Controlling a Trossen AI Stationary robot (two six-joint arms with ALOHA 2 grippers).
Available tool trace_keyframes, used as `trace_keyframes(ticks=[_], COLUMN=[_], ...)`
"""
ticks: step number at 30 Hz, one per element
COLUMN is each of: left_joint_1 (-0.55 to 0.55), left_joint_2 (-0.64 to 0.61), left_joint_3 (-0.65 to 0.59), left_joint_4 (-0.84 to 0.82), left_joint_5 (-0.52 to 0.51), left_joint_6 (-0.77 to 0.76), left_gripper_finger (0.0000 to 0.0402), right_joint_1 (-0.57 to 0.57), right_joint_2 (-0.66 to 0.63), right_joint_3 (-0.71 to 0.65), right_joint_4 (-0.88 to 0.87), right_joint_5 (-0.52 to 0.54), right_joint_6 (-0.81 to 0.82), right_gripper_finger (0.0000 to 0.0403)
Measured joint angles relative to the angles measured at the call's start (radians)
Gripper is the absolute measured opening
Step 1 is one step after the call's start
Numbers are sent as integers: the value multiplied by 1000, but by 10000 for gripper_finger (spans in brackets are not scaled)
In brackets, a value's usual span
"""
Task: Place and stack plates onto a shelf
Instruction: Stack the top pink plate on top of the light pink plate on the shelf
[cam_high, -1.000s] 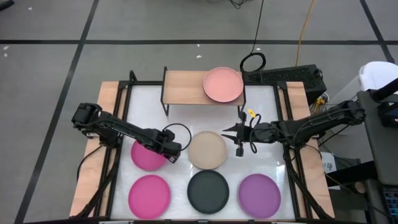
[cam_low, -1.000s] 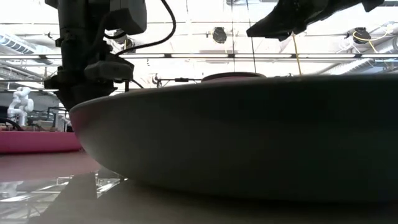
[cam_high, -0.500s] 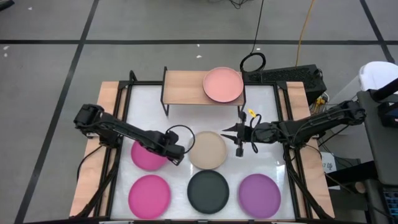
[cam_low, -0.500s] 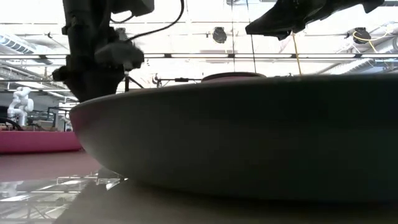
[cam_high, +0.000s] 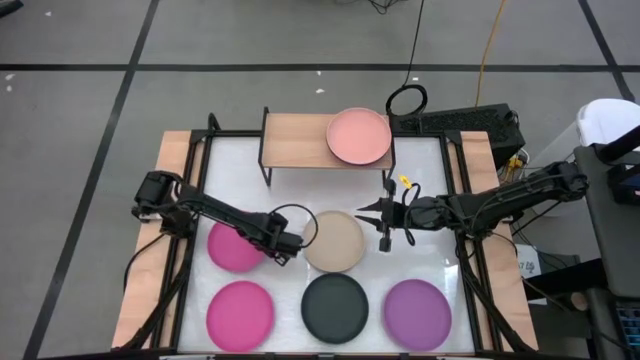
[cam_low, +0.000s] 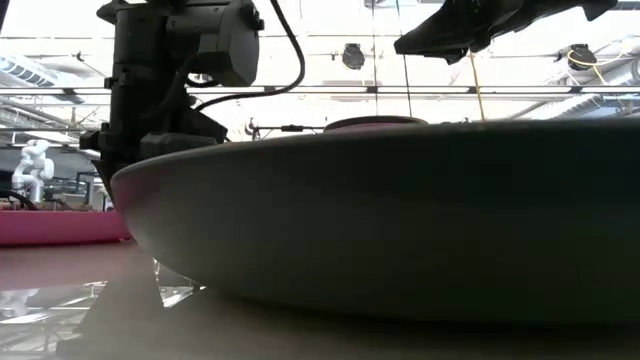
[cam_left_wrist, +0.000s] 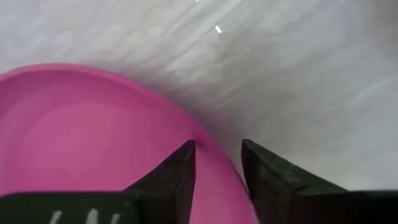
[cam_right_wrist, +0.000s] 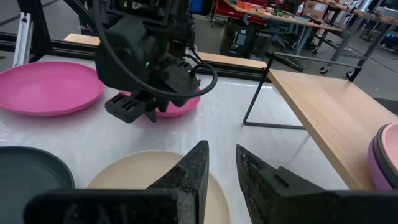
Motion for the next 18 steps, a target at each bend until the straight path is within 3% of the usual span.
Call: trace_keyframes(ticks=[7, 14, 18], left_joint_1=[3, -60, -124], left_joint_2=[-3, -54, -116], left_joint_3=[0, 118, 267], left_joint_4=[-21, -183, -274], left_joint_5=[36, 146, 80], left_joint_6=[132, 332, 387], left_gripper_finger=[18, 10, 10], right_joint_1=[0, 0, 0], right_joint_2=[0, 0, -26], right_joint_3=[0, 0, 0], right_joint_4=[0, 7, 14], right_joint_5=[0, 0, 0], right_joint_6=[0, -25, -34], right_gripper_finger=[67, 67, 67])
